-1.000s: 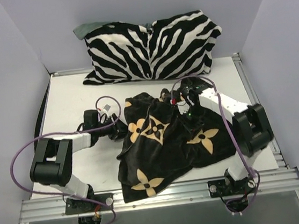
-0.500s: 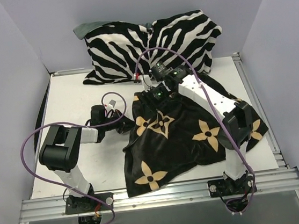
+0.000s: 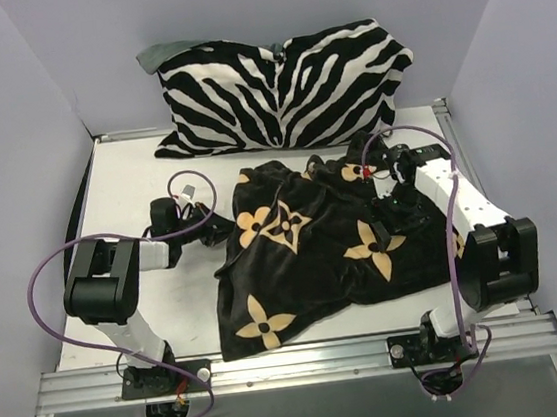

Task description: Put the pillow into the pillowcase

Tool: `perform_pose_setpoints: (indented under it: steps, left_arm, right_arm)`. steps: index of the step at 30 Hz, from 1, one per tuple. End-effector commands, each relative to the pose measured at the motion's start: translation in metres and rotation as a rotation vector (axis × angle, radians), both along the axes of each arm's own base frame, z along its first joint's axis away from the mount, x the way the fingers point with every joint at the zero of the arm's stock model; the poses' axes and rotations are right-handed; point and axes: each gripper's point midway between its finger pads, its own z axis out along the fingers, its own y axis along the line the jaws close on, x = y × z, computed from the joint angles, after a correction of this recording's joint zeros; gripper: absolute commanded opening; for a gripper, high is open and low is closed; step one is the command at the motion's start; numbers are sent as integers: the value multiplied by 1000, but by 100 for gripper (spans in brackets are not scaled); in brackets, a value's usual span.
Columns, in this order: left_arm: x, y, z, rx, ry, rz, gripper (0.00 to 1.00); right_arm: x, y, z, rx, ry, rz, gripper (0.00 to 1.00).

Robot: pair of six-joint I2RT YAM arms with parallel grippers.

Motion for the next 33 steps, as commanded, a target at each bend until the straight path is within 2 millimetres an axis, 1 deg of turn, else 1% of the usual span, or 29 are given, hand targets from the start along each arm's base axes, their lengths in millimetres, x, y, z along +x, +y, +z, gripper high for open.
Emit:
perform_pose_setpoints:
  steps: [1, 2, 3, 4, 5, 6, 7, 8, 9, 10, 11, 12, 13, 14, 15, 17, 18, 20, 21, 22, 23, 24, 25, 28, 31, 32, 33]
  left_arm:
    - [10, 16, 15, 12, -87, 28, 5]
    - [13, 18, 17, 14, -96, 32, 5]
    - [15, 24, 17, 18, -96, 45, 5]
    - [17, 27, 18, 24, -105, 51, 5]
    - [20, 30, 21, 25, -113, 55, 5]
    - [20, 31, 21, 27, -114, 53, 5]
    - [23, 36, 24, 37, -130, 61, 5]
    - [24, 38, 26, 37, -137, 60, 6]
    - [28, 39, 32, 39, -153, 56, 6]
    - [31, 44, 33, 48, -168, 54, 7]
    - [34, 45, 39, 53, -188, 45, 12]
    - [34, 43, 45, 53, -195, 25, 15]
    - [34, 44, 49, 66, -216, 15, 20]
    - [34, 44, 51, 70, -218, 16, 33]
    - [32, 44, 50, 71, -206, 14, 39]
    - [27, 44, 48, 66, -181, 22, 45]
    - [24, 44, 44, 69, -164, 28, 49]
    - [13, 45, 33, 77, -125, 37, 52]
    - [7, 44, 28, 79, -101, 33, 54]
    - [4, 43, 24, 82, -90, 35, 54]
    - [-4, 42, 15, 87, -62, 34, 54]
    - [-8, 38, 12, 89, -48, 26, 55]
    - [-12, 37, 7, 94, -33, 26, 56]
    - [-20, 27, 0, 99, -19, -4, 57]
    - [-21, 20, -4, 103, -13, -27, 58]
    - [-20, 20, -4, 106, -15, -29, 58]
    - [-20, 19, -5, 105, -11, -30, 58]
  right_arm:
    - [-7, 4, -20, -39, 76, 104, 82]
    - [4, 11, -27, -36, 69, 107, 81]
    - [21, 21, -47, -34, 81, 118, 80]
    - [35, 27, -53, -26, 73, 112, 80]
    - [75, 40, -43, 1, -13, 96, 79]
    - [91, 47, -59, 13, 18, 76, 79]
    - [114, 56, -53, 38, -20, 63, 79]
    - [152, 67, -33, 67, -116, 53, 79]
    - [167, 74, -34, 89, -123, 42, 78]
    - [178, 77, -26, 101, -153, 39, 78]
    - [185, 80, -19, 107, -178, 37, 78]
    - [190, 83, -3, 131, -218, 36, 78]
    - [187, 84, 4, 143, -226, 34, 78]
    - [181, 85, 10, 154, -228, 30, 78]
    - [166, 85, 22, 171, -234, 28, 78]
    - [145, 80, 29, 169, -228, 10, 78]
    - [123, 74, 32, 159, -217, 3, 78]
    - [105, 59, 30, 107, -217, -12, 77]
    - [94, 52, 35, 89, -234, -12, 77]
    - [78, 44, 22, 57, -196, -12, 77]
    - [69, 40, 17, 43, -181, -9, 77]
    - [62, 37, 16, 43, -181, -7, 75]
    - [48, 35, 5, 41, -137, -3, 74]
    - [29, 42, -12, 67, -62, -16, 73]
    - [33, 46, -30, 62, -41, -46, 72]
    - [39, 45, -42, 40, -44, -50, 70]
    - [41, 44, -46, 32, -40, -63, 67]
